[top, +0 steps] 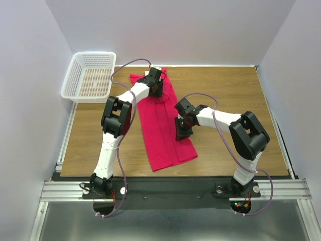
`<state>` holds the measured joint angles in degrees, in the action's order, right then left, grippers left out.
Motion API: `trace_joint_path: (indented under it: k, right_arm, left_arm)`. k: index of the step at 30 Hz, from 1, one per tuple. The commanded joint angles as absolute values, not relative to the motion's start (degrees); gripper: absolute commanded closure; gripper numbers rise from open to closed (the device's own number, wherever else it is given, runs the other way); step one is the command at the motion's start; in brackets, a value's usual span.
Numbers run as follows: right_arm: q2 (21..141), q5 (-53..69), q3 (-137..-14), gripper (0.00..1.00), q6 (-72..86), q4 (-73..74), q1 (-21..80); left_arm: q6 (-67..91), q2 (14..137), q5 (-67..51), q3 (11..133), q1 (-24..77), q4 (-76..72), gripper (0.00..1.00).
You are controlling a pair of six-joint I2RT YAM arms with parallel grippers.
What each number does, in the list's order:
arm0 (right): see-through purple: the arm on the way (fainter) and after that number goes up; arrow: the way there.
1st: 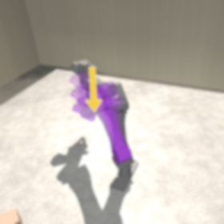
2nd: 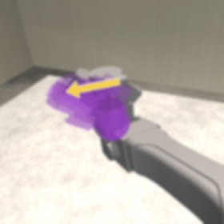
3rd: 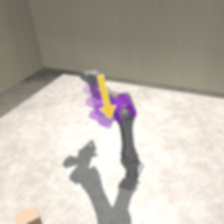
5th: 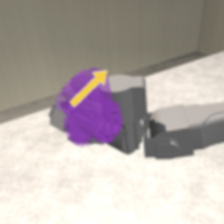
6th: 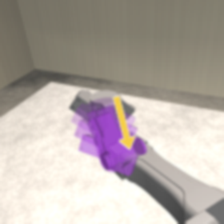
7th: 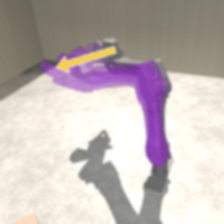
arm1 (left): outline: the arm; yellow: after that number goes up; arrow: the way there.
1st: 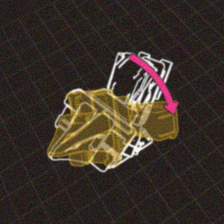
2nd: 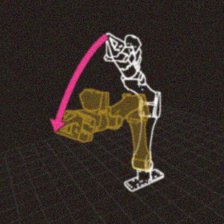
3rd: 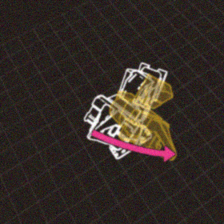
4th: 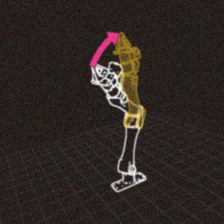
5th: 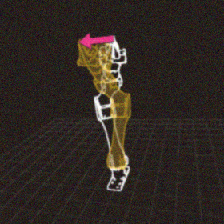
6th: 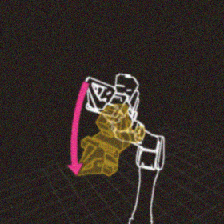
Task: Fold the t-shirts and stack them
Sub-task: Fold the tshirt
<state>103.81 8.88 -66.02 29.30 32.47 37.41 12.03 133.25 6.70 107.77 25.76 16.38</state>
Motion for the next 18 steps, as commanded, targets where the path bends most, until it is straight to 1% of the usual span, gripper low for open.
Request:
trace_joint_path:
  k: [1,3,5,6,7,8,9,10,11,12,13,14,15,16,18]
  right_arm:
    - [106.3,9.6,-70.1,0.74,30.9,28.7,38.5]
    - [104.9,9.1,-71.5,0.74,30.6,29.0,38.5]
    - [102.2,8.3,-73.0,0.73,30.5,29.4,38.5]
    - [100.2,7.6,-73.4,0.69,30.5,29.7,38.5]
    - [99.3,6.6,-73.4,0.66,30.6,30.1,38.4]
    - [98.1,4.6,-73.1,0.62,30.6,30.9,38.3]
    - [97.0,3.9,-72.5,0.56,31.2,31.2,37.8]
    - [95.8,4.0,-71.6,0.55,31.5,31.5,37.1]
    - [92.8,4.7,-69.5,0.54,32.1,31.6,36.4]
    - [91.4,5.0,-68.1,0.52,32.5,31.6,35.3]
    - [89.5,5.0,-66.9,0.46,32.9,31.7,34.9]
    - [86.3,4.3,-64.4,0.44,33.0,31.9,34.6]
    - [84.2,4.0,-63.3,0.42,33.3,32.0,34.4]
    - [82.6,3.6,-62.2,0.42,33.9,32.1,34.5]
    - [79.4,4.6,-59.2,0.43,34.2,32.7,34.0]
  left_arm:
    - [9.8,134.0,6.3,115.1,25.3,22.5,0.40]
    - [10.2,131.8,6.5,113.9,25.2,24.2,0.39]
    - [11.1,124.9,7.6,107.0,25.3,23.4,0.31]
    - [11.7,118.5,8.1,103.8,25.3,22.8,0.27]
    - [12.3,114.9,8.3,100.4,25.3,22.0,0.23]
    - [13.4,111.3,7.8,93.4,25.3,21.3,0.16]
    - [14.2,104.1,7.6,90.1,25.3,20.8,0.11]
    - [14.9,100.2,7.2,87.0,25.2,20.9,0.09]
    - [16.2,96.4,6.7,80.7,25.3,21.1,0.04]
    - [18.4,92.3,5.7,77.4,25.3,20.8,0.01]
    - [19.8,84.1,4.1,70.9,25.3,20.5,0.01]
    - [21.3,79.9,1.4,67.6,25.2,20.2,0.01]
    - [26.0,71.7,0.3,64.4,25.3,19.0,0.01]
    - [28.2,67.7,-2.3,57.5,25.3,18.3,0.01]
    - [34.5,58.2,-10.3,51.3,25.2,16.3,0.01]
